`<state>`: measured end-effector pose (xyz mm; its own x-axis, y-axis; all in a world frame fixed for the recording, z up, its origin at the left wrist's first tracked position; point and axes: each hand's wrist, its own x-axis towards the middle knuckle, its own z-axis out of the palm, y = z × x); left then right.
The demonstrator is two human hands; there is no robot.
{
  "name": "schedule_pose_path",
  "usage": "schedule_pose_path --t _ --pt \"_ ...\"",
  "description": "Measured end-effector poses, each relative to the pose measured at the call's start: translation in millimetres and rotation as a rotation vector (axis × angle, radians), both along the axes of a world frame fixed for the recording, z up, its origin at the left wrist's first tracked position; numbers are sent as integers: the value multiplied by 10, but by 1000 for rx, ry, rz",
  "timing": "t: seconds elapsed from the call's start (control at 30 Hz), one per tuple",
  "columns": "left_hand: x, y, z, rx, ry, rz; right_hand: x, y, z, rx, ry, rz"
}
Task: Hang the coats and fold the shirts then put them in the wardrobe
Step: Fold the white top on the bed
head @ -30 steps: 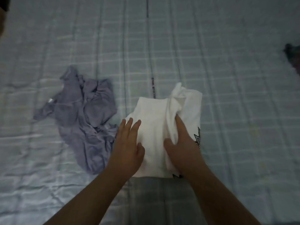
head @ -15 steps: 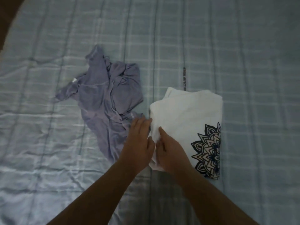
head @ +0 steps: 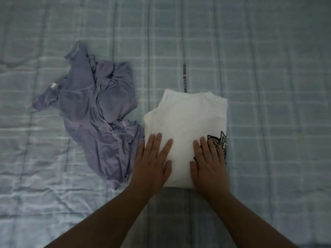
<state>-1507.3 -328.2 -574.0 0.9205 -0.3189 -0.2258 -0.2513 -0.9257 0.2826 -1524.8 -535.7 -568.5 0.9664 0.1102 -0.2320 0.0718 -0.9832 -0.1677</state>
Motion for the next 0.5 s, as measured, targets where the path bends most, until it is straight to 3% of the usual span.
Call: schedule_pose_path --t 0.13,0.27,0.4,0.5 --pt "36 69 -42 -10 2 -23 46 -28 17 53 29 1" --pt "123 19 157 13 -12 9 219 -145 210 230 -70 -80" --pt "509 -172 348 11 -122 -7 641 -292 279 188 -91 -69" --pt "895 -332 229 24 -108 -61 968 -335 154 134 -48 -28"
